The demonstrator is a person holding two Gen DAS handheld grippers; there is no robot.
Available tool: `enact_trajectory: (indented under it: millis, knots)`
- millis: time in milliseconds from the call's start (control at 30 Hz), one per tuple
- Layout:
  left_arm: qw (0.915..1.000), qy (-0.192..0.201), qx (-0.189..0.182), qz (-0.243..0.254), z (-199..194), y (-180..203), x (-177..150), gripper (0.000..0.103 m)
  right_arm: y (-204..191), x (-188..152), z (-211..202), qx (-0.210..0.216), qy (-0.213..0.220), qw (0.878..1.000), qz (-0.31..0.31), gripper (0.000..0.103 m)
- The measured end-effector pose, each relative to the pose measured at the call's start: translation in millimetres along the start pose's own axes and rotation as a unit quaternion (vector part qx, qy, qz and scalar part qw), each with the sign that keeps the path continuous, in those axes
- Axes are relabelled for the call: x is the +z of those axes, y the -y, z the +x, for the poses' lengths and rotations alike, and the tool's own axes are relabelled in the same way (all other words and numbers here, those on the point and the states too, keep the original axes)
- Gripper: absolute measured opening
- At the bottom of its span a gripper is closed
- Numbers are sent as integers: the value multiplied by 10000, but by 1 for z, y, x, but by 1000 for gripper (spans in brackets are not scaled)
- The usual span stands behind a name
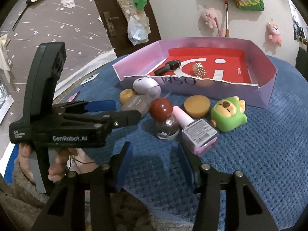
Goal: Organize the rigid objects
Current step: 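Move the right gripper to the brown ball-capped bottle while the left approaches the grey eye shadow case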
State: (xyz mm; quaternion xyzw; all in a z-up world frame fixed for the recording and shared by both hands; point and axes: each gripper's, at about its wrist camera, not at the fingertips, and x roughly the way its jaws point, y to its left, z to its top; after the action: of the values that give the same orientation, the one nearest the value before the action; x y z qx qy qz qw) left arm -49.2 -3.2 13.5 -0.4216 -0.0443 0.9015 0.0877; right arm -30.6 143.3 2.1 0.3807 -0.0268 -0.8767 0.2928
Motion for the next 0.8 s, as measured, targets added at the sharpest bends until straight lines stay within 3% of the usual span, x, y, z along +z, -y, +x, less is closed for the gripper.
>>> enact_trajectory:
  millis: [100,367,567,633,800]
  knots:
    - [10000,-67,-22,-37,6,-1,0,67,3,2,2,44,6,10000,36,52]
    - [9999,-50,-9,-106,9,-6,4,66,3,11,11,-34,27,9999,-153,36]
    - [9999,-32,40,-138,14,-7,9,66,1,19,16,-138,99,9993,-342,35]
    - [9998,-26,117,-135,15,-7,11,54,0,21,18,-186,117,9990,-396,35]
    - [9998,-3,92,-171,16,-10,12,53,-5,25,22,-342,185,9972,-639,35]
